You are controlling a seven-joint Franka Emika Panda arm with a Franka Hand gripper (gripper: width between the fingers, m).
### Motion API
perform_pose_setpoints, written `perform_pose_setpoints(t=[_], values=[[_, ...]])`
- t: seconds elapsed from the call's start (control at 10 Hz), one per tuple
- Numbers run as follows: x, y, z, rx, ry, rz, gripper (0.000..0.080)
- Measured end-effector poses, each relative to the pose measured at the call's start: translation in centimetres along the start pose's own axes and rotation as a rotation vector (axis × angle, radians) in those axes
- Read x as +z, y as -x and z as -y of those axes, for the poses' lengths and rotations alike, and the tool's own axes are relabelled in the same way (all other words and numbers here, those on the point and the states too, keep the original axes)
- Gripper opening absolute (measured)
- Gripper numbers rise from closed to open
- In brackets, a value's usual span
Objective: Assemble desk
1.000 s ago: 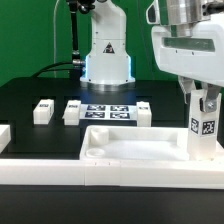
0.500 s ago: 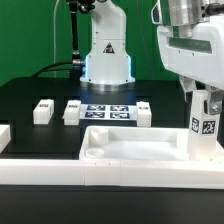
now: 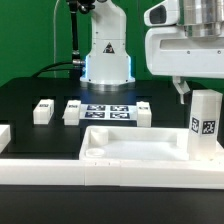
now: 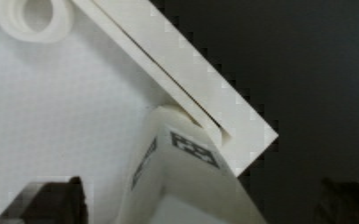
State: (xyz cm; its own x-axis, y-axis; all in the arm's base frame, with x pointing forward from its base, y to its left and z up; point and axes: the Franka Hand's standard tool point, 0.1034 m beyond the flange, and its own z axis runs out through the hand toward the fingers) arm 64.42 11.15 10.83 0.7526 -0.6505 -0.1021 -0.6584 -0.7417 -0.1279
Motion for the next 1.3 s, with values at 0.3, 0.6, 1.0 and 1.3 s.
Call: perform_pose_setpoints(t=[0.3,0.6,1.0,1.3], values=[[0.5,-0.2,-0.6,-0.526,0.066,-0.020,0.0649],[0.0,-0.9,-1.5,-0.898,0.076,0.012,0.0649],[0.1,-0.9,-1.5,-0.812,0.078,0.008,0.0380],[0.1,-0.8,-1.5,-0.606,0.077,0.000,0.0287]])
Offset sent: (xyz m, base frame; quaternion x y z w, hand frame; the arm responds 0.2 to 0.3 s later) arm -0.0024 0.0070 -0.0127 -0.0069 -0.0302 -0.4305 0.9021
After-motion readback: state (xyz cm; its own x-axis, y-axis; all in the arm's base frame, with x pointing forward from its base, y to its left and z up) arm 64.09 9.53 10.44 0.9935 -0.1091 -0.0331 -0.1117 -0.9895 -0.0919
